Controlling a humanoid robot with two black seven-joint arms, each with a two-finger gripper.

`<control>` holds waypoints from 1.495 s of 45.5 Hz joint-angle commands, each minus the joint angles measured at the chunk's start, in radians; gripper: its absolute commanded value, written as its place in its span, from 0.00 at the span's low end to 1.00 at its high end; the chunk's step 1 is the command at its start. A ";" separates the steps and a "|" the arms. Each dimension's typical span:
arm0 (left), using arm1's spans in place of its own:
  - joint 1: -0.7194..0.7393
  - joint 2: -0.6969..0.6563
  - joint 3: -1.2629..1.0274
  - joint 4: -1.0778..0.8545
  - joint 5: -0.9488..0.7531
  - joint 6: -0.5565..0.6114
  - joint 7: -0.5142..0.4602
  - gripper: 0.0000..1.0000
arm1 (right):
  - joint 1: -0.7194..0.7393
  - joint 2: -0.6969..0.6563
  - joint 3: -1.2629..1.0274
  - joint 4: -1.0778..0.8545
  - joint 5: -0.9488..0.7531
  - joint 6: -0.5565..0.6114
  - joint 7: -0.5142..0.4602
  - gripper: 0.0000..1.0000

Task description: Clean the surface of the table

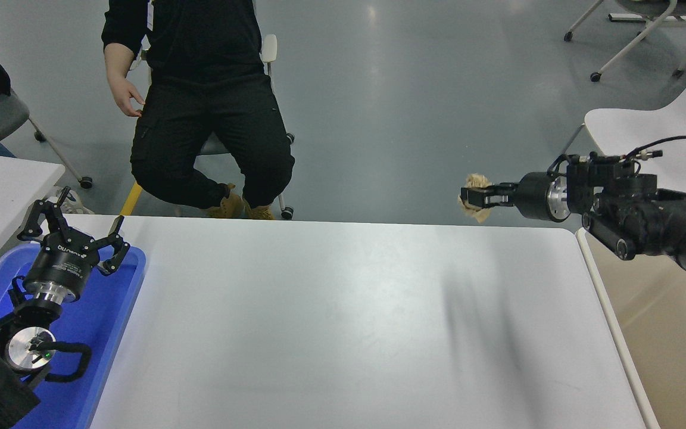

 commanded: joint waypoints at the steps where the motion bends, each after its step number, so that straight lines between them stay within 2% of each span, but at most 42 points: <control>1: 0.000 0.000 0.000 0.000 0.000 0.000 0.000 1.00 | -0.026 -0.010 0.044 -0.174 0.330 0.014 -0.007 0.00; 8: 0.000 0.000 0.000 0.000 0.000 0.000 0.000 1.00 | -0.052 -0.054 0.066 -0.226 0.500 0.019 -0.046 0.00; 15: 0.000 0.001 0.000 0.000 0.000 0.000 0.000 1.00 | -0.086 -0.120 0.186 -0.228 0.639 0.017 -0.165 0.00; 27: 0.000 0.001 0.000 0.000 0.000 0.000 0.000 1.00 | -0.144 -0.194 0.450 -0.226 0.654 0.019 -0.297 0.00; 41: 0.000 0.000 0.000 0.000 0.000 0.000 0.000 1.00 | -0.184 -0.246 0.713 -0.222 0.699 0.052 -0.349 0.00; 56: 0.000 0.000 0.000 0.000 0.000 0.000 0.000 1.00 | -0.310 -0.251 0.730 -0.228 0.880 0.040 -0.356 0.00; 68: 0.000 0.000 0.000 0.000 0.000 0.000 0.000 1.00 | -0.408 -0.249 0.721 -0.229 0.873 0.003 -0.363 0.00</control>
